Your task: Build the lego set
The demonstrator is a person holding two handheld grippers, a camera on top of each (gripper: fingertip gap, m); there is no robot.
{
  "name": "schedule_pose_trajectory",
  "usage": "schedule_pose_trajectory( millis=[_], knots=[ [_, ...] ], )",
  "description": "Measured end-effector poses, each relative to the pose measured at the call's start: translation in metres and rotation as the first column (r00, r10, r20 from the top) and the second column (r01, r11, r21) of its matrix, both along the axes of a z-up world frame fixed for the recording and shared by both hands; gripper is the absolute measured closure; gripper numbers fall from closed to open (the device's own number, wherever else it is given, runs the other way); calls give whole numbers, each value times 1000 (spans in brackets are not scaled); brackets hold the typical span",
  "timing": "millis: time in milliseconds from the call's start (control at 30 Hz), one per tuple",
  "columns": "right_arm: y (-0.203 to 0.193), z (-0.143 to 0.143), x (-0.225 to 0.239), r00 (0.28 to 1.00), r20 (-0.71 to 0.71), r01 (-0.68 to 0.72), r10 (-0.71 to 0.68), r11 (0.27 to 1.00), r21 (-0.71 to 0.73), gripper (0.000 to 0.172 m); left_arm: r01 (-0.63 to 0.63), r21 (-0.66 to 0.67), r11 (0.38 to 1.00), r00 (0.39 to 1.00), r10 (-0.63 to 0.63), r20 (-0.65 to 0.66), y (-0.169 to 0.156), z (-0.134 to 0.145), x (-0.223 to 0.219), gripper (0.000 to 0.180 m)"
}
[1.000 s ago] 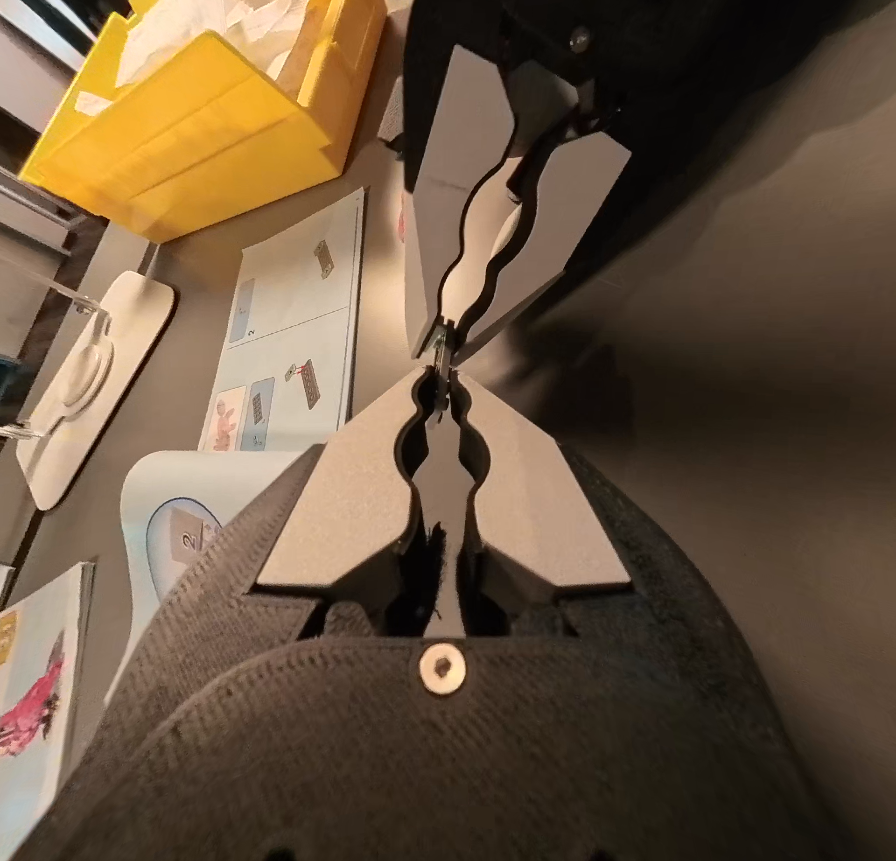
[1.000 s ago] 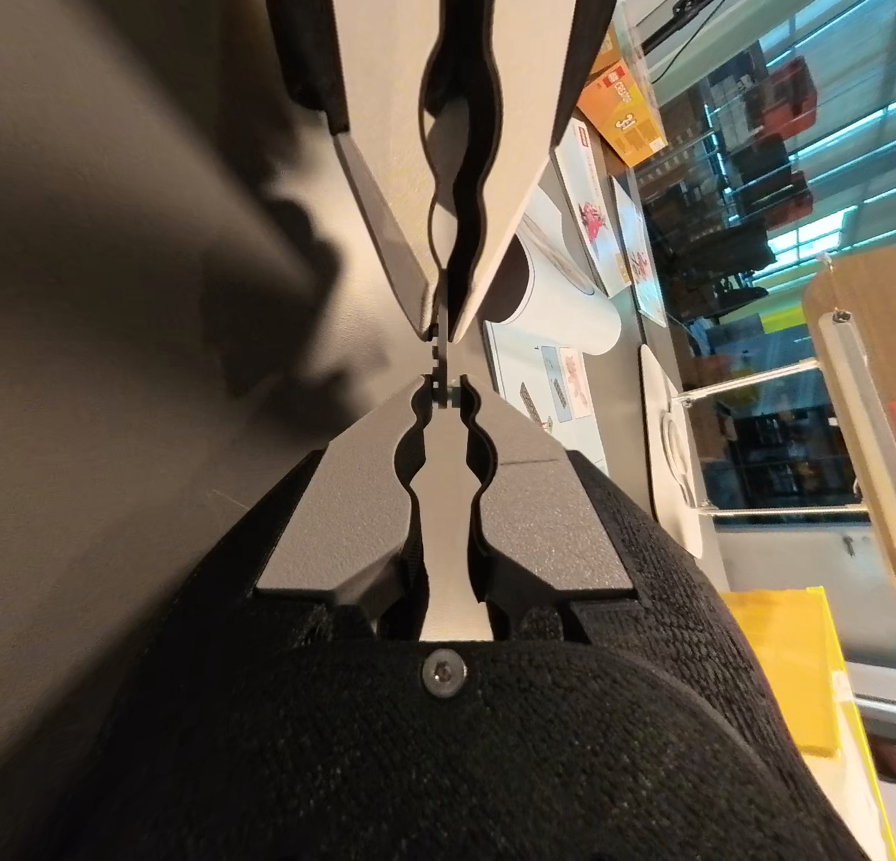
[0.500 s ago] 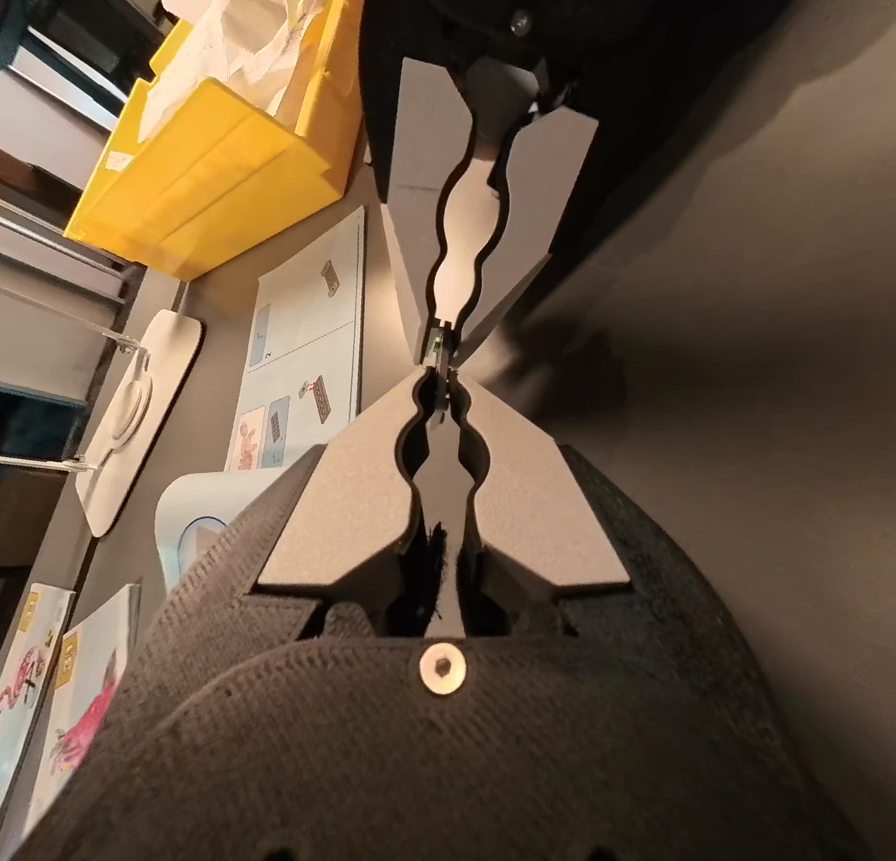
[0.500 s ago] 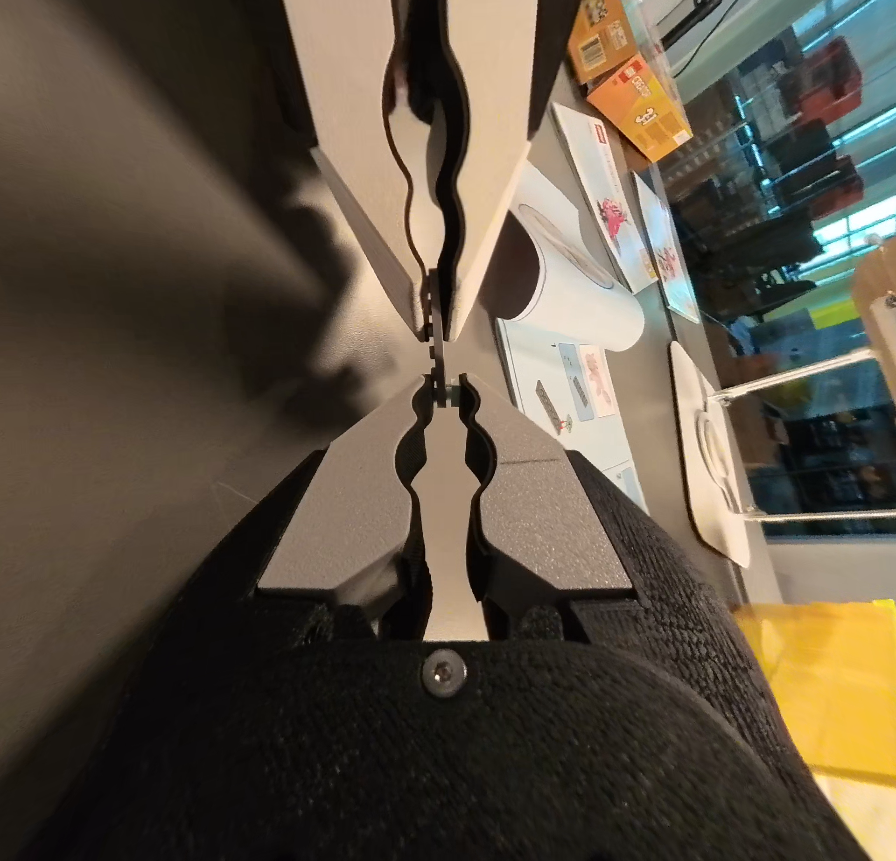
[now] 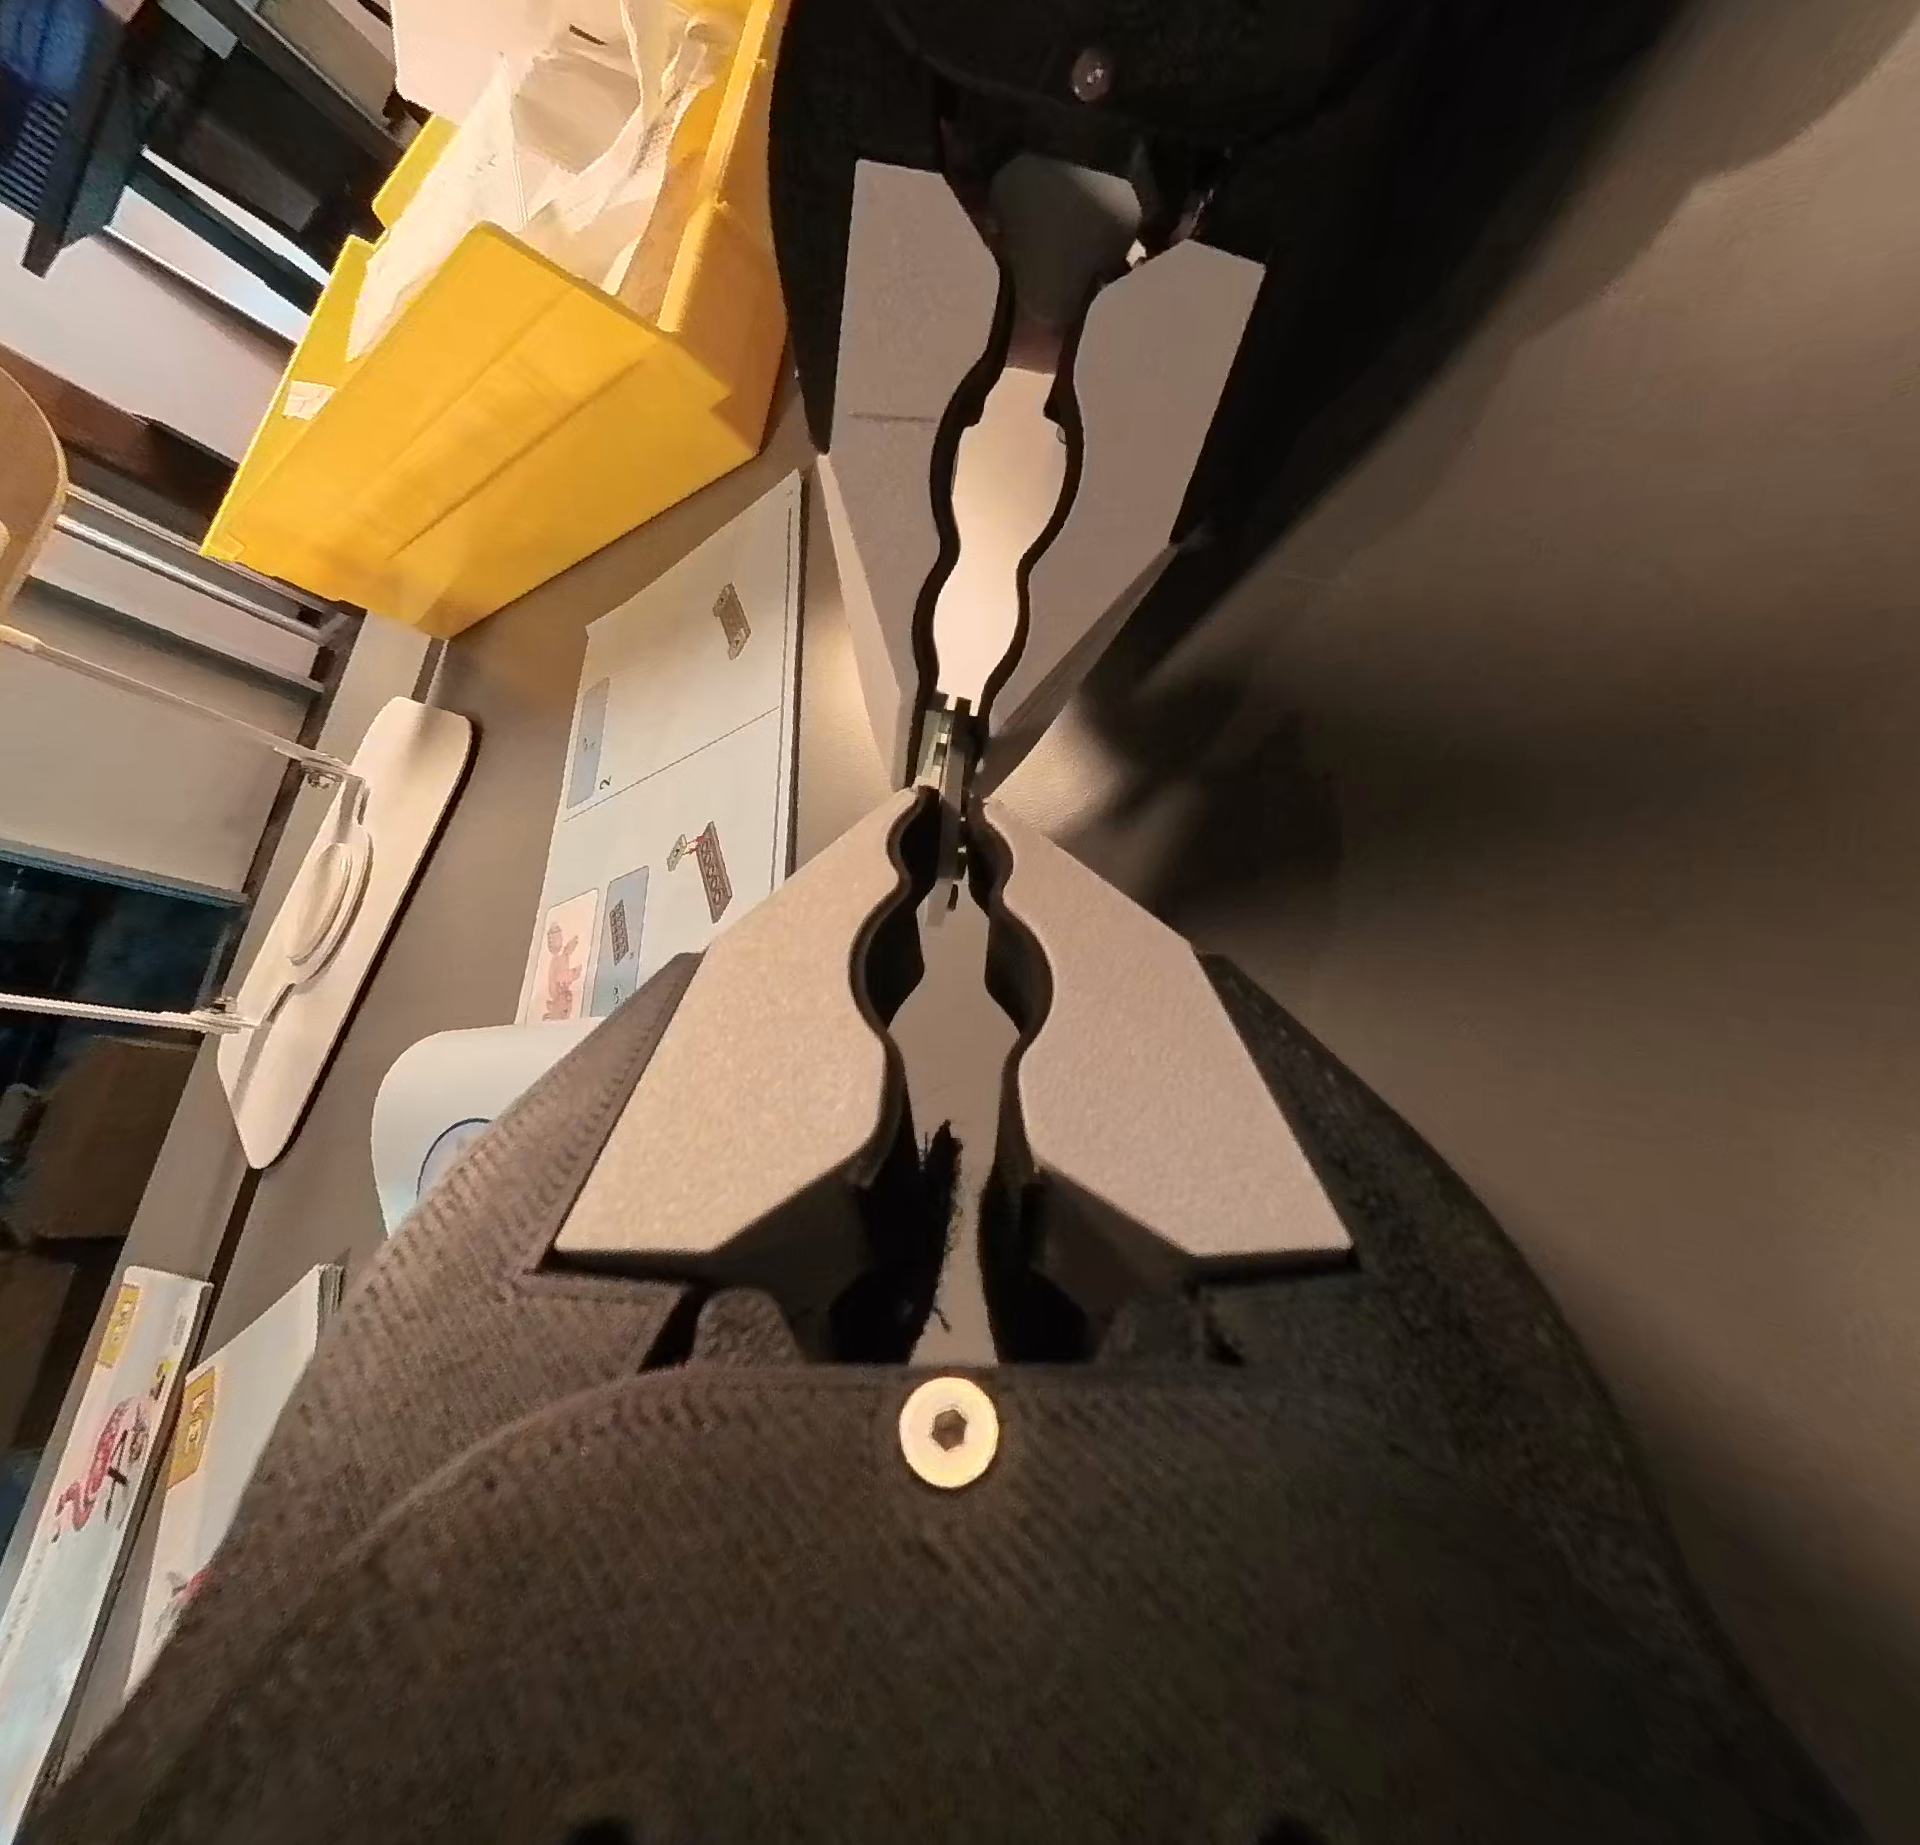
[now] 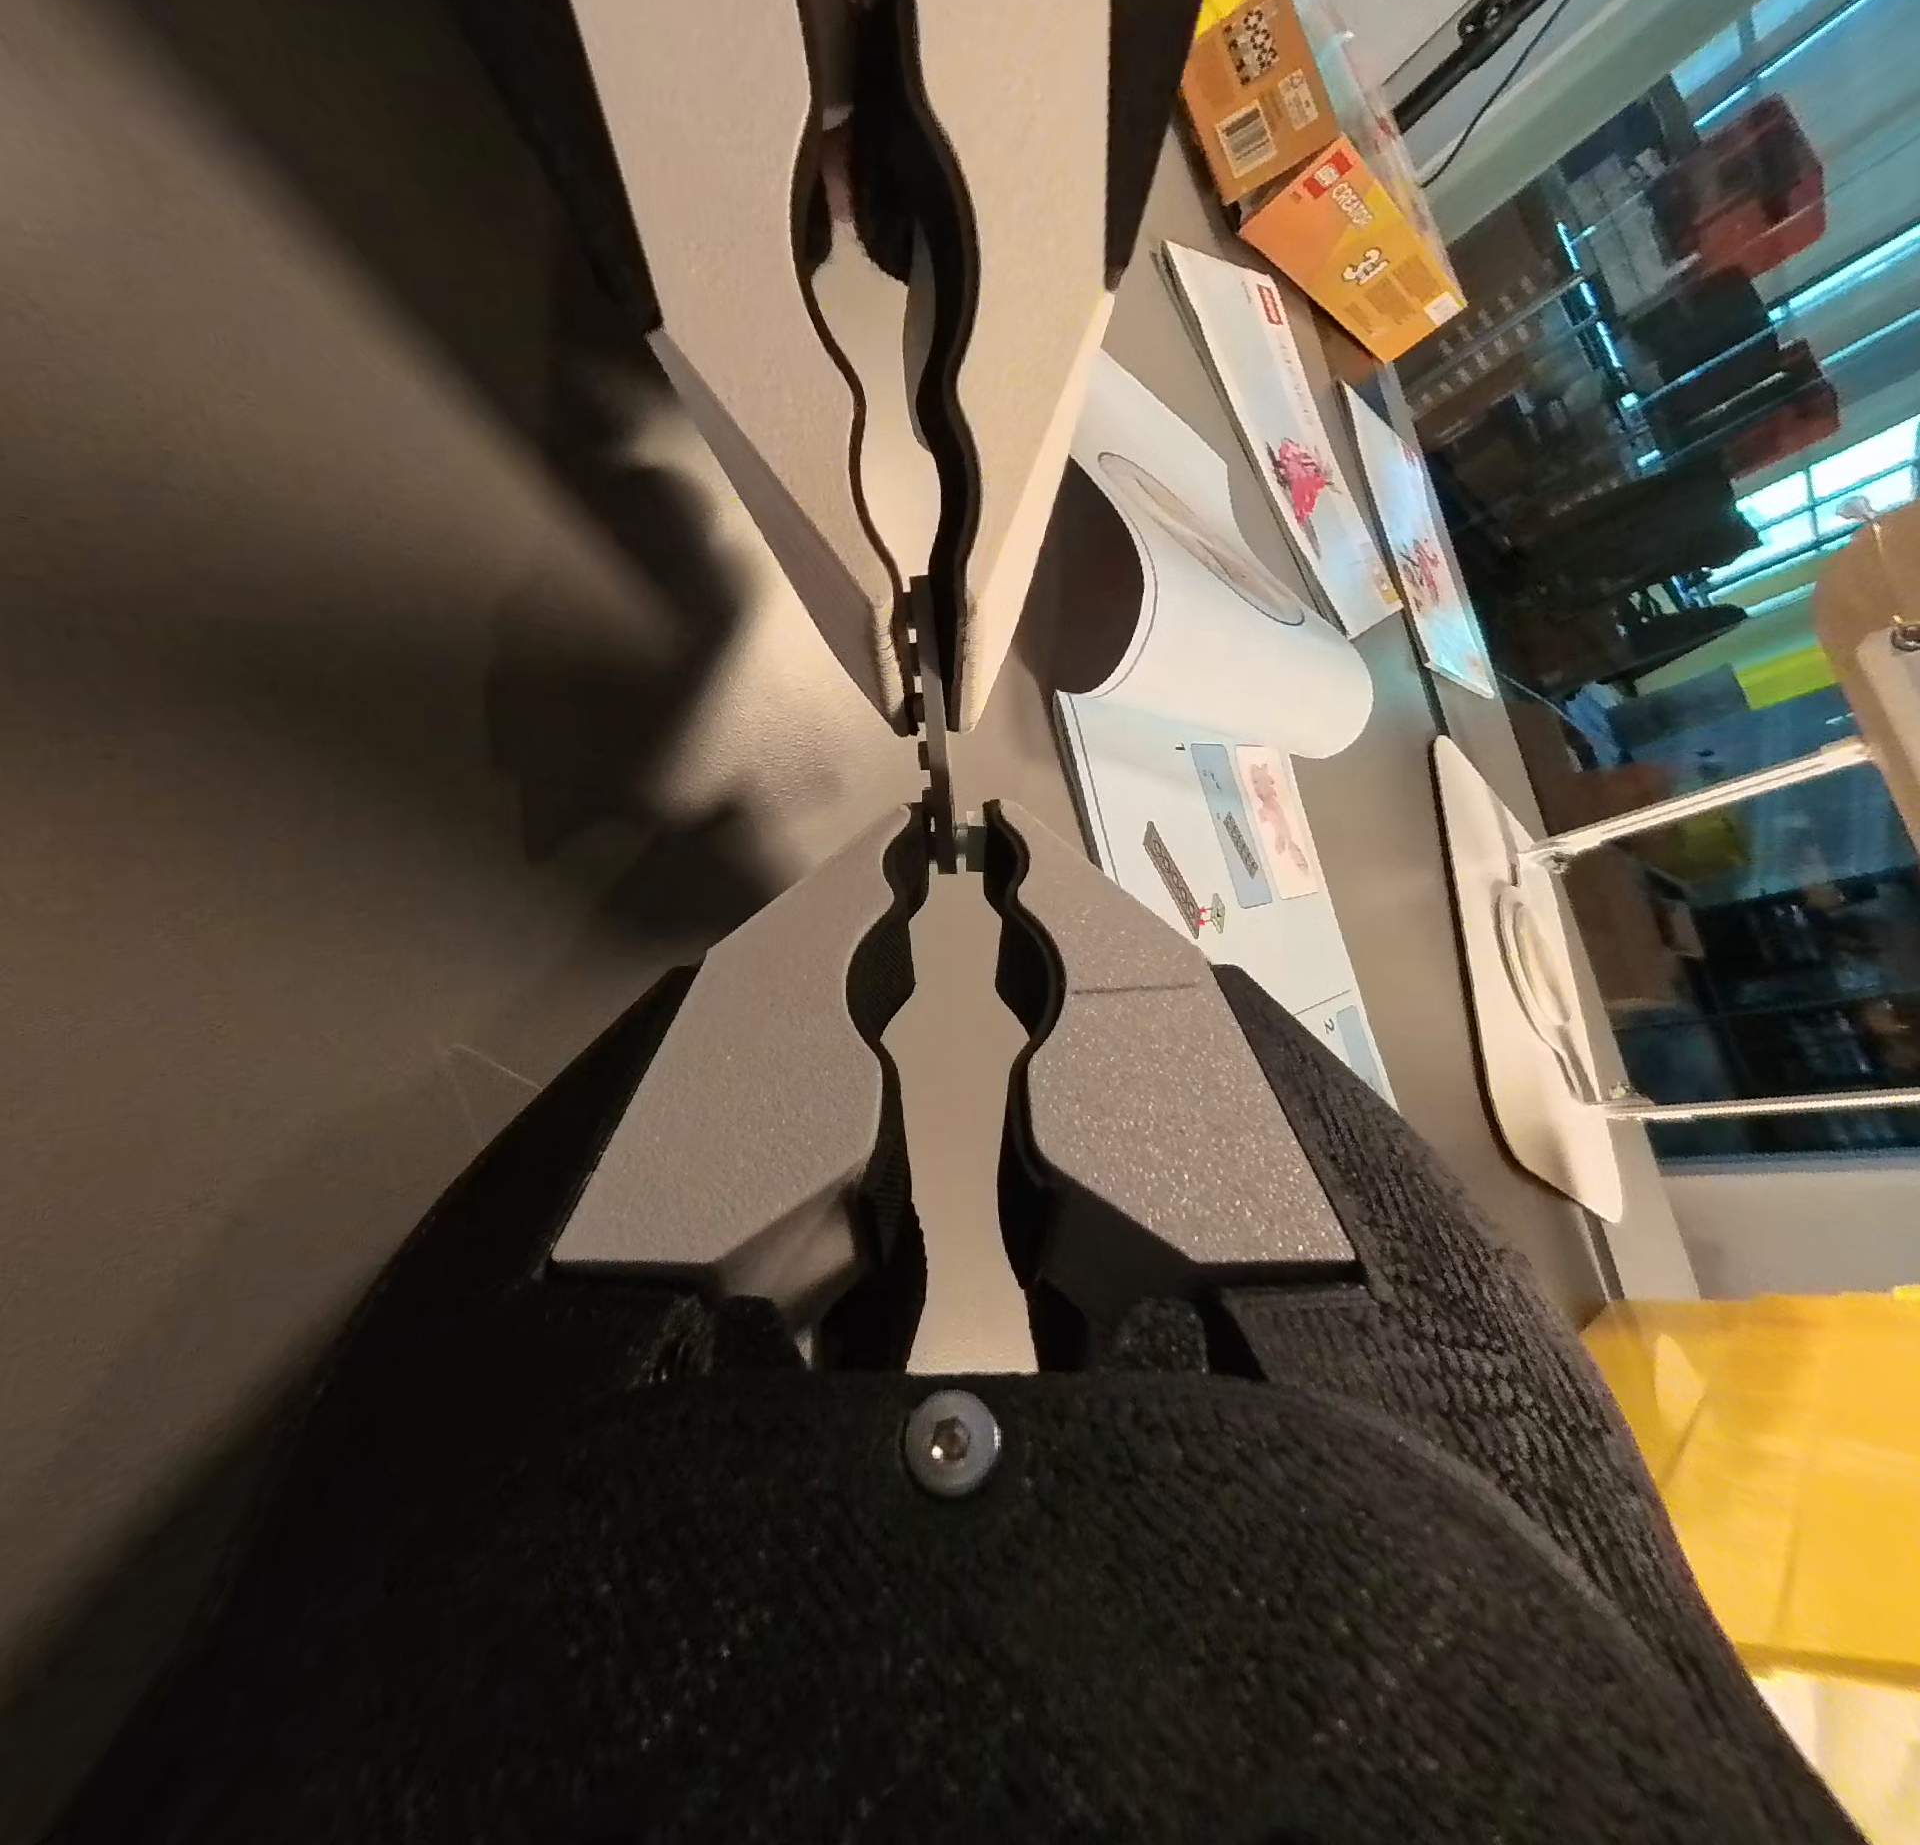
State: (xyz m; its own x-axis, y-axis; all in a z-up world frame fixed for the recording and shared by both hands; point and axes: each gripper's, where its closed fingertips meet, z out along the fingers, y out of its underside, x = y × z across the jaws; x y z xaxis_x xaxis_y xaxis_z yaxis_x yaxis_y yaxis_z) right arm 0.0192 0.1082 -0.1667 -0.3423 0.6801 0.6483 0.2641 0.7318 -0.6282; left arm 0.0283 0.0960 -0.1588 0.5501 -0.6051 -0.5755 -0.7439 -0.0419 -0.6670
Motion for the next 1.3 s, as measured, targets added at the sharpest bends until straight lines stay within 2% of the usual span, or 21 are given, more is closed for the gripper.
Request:
schedule_pose_trajectory(
  millis=[300,633,1000,1300],
  knots=[
    [-1,0,-2,1000,-3,12,-12,1000,-23,164,-1,9,1000,1000,1,-6,0,1,-1,177],
    [-2,0,-3,1000,-13,10,-10,1000,20,164,3,28,1000,999,-2,-38,0,0,0,178],
    [-1,3,-5,999,-51,18,-9,984,178,164,-2,28,1000,1000,3,-12,0,3,1,177],
    [-4,11,-2,996,-73,-50,53,998,36,164,15,46,999,999,-17,36,-1,10,3,177]
  ],
)
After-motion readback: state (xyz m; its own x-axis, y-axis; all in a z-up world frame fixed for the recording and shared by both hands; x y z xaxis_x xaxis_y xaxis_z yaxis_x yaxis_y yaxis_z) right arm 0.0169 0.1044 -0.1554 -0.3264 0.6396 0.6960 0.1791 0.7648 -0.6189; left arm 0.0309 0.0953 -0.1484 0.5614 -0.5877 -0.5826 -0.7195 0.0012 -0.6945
